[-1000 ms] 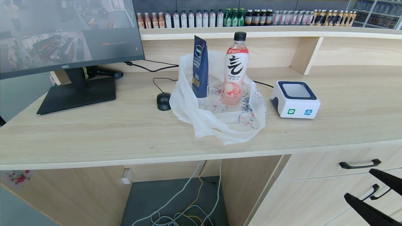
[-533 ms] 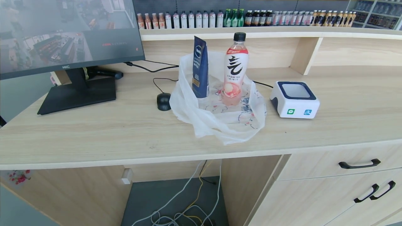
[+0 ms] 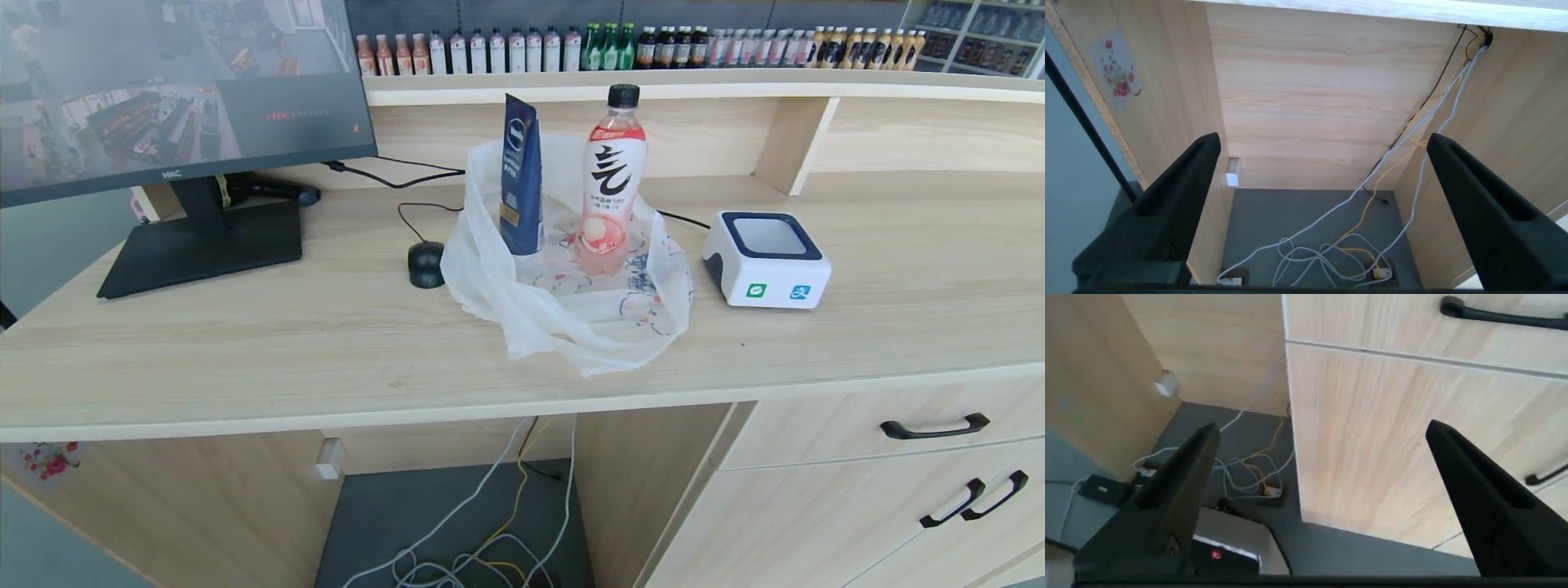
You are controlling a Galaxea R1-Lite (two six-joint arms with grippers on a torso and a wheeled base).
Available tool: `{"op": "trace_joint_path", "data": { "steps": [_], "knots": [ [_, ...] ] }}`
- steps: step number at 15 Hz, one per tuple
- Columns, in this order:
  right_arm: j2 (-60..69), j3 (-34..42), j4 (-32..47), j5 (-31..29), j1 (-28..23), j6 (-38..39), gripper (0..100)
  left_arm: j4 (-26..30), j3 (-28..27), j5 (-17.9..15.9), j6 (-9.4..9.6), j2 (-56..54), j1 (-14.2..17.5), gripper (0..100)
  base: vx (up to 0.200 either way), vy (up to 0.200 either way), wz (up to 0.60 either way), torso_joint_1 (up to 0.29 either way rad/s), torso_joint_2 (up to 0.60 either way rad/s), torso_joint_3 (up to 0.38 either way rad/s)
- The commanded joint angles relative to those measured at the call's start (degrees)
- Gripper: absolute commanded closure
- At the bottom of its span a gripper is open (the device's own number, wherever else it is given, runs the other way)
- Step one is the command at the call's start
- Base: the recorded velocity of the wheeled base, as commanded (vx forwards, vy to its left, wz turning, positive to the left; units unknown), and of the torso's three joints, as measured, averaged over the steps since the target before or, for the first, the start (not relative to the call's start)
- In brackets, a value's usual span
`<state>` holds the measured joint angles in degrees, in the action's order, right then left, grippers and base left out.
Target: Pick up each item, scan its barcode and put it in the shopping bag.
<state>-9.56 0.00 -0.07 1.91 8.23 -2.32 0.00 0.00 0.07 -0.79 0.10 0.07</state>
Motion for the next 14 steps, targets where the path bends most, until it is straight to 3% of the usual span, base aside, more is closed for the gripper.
{"op": "trace_joint_path", "data": {
  "steps": [1,5,14],
  "knots": [
    [1.38,0.00,0.07,0.02,-6.65,-0.32,0,0.00,0.00,0.01,0.00,-0.01,0.01,0,0.000,0.000,0.00,0.000,0.00,0.000],
    [9.38,0.00,0.07,0.55,-7.79,0.12,0,0.00,0.00,0.01,-0.17,-0.01,0.01,0,0.000,0.000,0.00,0.000,0.00,0.000],
    [9.56,0.00,0.07,0.55,-7.88,0.56,0,0.00,0.00,0.01,-0.17,-0.01,0.01,0,0.000,0.000,0.00,0.000,0.00,0.000]
  ]
}}
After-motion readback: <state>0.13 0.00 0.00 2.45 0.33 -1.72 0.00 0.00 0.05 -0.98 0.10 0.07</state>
